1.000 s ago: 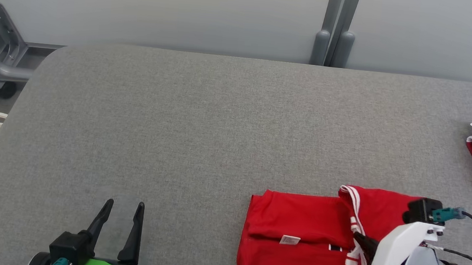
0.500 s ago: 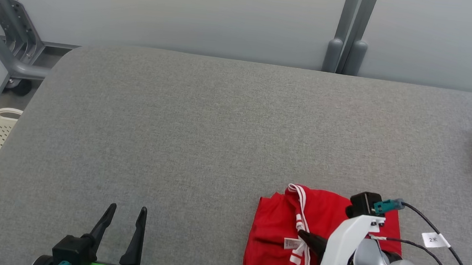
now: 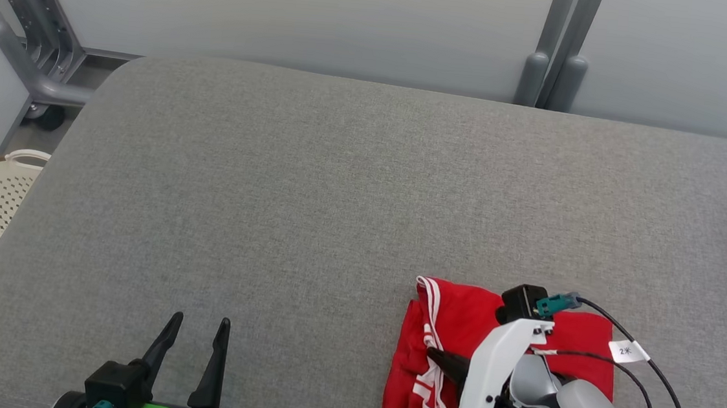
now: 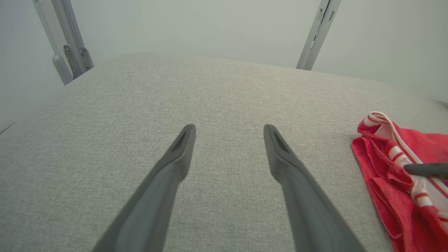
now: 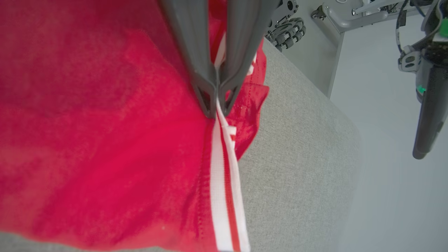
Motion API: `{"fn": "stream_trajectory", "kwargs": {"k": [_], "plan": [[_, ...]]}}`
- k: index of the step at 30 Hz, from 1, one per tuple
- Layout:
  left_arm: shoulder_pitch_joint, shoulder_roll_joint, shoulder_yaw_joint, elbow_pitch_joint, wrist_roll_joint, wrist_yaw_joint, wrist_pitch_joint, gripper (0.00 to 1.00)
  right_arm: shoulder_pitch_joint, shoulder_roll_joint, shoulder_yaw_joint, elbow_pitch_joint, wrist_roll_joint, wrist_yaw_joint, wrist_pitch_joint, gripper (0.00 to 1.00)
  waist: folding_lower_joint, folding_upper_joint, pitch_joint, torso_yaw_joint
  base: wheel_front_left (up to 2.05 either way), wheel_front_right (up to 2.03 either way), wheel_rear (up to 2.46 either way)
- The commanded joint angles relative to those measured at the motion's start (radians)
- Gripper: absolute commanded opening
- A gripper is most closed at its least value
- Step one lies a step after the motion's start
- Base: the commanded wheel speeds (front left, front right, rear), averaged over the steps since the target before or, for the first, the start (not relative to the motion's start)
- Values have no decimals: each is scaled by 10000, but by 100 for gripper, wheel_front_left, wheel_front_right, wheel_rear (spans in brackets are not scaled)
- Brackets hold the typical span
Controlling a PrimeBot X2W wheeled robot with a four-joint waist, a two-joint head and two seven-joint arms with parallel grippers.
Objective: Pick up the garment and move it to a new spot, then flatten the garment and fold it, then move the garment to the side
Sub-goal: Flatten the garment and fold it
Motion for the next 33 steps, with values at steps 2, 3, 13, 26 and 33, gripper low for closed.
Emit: {"fn": "stream_trajectory", "kwargs": {"k": [2,3,13,26,33], "plan": [[-143,27,36,16,-31,-23,-4,100,-179,-5,121,152,122,1,-129,0,0,0,25,17,0,0,0],[-148,18,45,21,-23,-24,-4,100,-229,-6,181,237,138,1,-181,0,0,0,27,20,0,0,0],[-40,-37,132,32,44,-24,-4,100,-173,-15,273,-441,1357,1,-373,100,0,0,-118,-125,0,0,0],[205,-50,359,-121,145,-16,-4,100,2136,-27,-4224,-3614,-2029,1,570,100,0,0,-367,-567,0,0,0],[49,-32,438,-282,332,-16,-4,100,3104,-7,-5322,-4296,-1895,1,842,100,0,0,-259,-839,0,0,0]]}}
